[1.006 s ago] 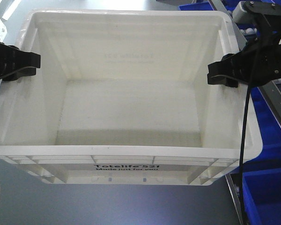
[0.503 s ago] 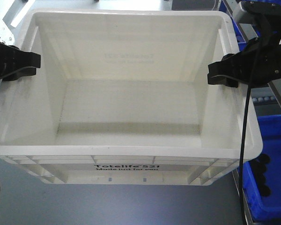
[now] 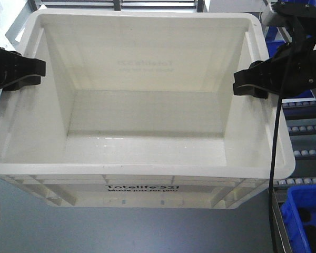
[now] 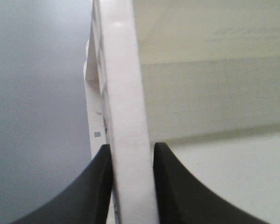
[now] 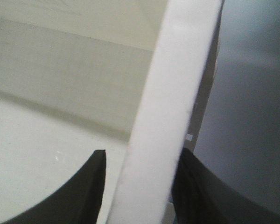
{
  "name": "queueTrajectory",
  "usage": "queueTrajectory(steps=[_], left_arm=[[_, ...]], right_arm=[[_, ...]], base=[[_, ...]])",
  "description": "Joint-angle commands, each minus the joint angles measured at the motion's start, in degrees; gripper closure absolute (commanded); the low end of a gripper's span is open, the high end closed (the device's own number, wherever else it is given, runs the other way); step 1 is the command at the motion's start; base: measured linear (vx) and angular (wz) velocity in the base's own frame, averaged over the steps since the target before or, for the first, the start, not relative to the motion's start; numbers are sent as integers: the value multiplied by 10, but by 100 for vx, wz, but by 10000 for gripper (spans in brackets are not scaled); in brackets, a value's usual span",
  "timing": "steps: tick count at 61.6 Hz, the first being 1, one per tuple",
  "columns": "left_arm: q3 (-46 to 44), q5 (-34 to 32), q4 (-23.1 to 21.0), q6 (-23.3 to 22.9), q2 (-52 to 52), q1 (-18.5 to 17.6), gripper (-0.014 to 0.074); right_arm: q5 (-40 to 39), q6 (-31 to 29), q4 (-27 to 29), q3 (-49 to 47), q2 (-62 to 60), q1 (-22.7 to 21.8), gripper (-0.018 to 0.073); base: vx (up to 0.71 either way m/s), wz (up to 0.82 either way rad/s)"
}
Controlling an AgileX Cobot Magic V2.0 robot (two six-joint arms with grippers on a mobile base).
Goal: Move bin from left to right shelf
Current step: 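Keep gripping the crate rims while the base turns toward other shelves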
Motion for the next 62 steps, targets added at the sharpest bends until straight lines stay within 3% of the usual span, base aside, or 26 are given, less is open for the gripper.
queueTrajectory(steps=[1, 62], left_arm=[[-23, -74, -10, 8, -22, -3, 604], [-23, -73, -10, 8, -22, -3, 604]], right_arm=[[-24, -32, 23, -21, -26, -2, 564], [-24, -32, 23, -21, -26, -2, 564]], base=[[50, 1], [49, 2]])
